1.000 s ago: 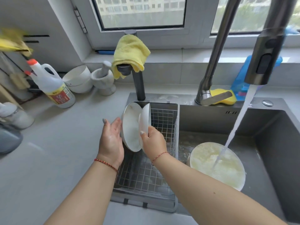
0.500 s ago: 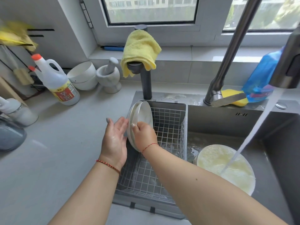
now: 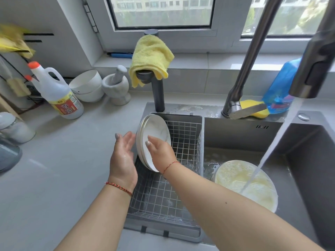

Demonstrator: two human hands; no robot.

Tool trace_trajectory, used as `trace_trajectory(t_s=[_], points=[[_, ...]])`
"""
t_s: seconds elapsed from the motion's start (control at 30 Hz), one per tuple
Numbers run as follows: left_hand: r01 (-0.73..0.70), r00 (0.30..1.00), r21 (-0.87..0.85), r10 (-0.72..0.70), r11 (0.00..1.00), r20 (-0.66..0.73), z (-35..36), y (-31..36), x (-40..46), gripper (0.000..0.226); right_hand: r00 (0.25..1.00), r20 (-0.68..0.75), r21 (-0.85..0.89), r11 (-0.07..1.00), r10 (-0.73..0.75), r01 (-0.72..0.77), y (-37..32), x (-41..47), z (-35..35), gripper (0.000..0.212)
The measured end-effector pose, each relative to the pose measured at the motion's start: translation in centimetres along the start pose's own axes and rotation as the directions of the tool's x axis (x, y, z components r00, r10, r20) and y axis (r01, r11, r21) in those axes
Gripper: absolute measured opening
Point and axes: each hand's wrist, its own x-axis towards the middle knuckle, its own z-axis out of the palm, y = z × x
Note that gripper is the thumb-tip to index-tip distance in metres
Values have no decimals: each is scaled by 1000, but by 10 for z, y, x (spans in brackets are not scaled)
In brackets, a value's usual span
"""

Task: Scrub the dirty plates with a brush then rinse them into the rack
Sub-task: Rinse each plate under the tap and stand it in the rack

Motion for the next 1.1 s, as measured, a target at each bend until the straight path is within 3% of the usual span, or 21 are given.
trace_trajectory(t_s=[0.13,0.27,0.37,0.43,0.57,0.7,0.77,0.87,1.0,1.1], points=[[-198,974,109,208,974,-89,29,0,-24,35,996,-60,-2,998,-59,60,6,-36,-35,39],[-208,978,139,201,968,64,69,-17,-54,33,991,-126,-144,989,-43,24,31,-82,-86,25],[-106,976,197,64,975,207,97,-40,-75,30,990,-118,-223,969,83,-108,57,-113,-126,20],[39,962,235,-99,971,252,113,-56,-85,30,975,-94,-375,900,203,-223,79,-128,-153,20],[338,857,340,-437,877,274,136,-98,-93,32,867,-192,-544,686,459,-483,127,-144,-206,32],[537,738,406,-645,740,199,151,-126,-100,51,744,-379,-549,514,550,-659,160,-138,-247,27],[596,701,427,-700,680,137,157,-138,-99,59,700,-416,-509,490,580,-708,178,-130,-259,14],[650,668,449,-743,613,47,160,-158,-90,61,664,-403,-490,465,630,-737,201,-121,-264,41],[653,652,499,-758,570,12,161,-173,-81,60,650,-351,-581,387,674,-716,214,-113,-261,42],[629,662,543,-750,556,1,166,-168,-82,58,640,-412,-603,333,649,-725,219,-109,-260,39]])
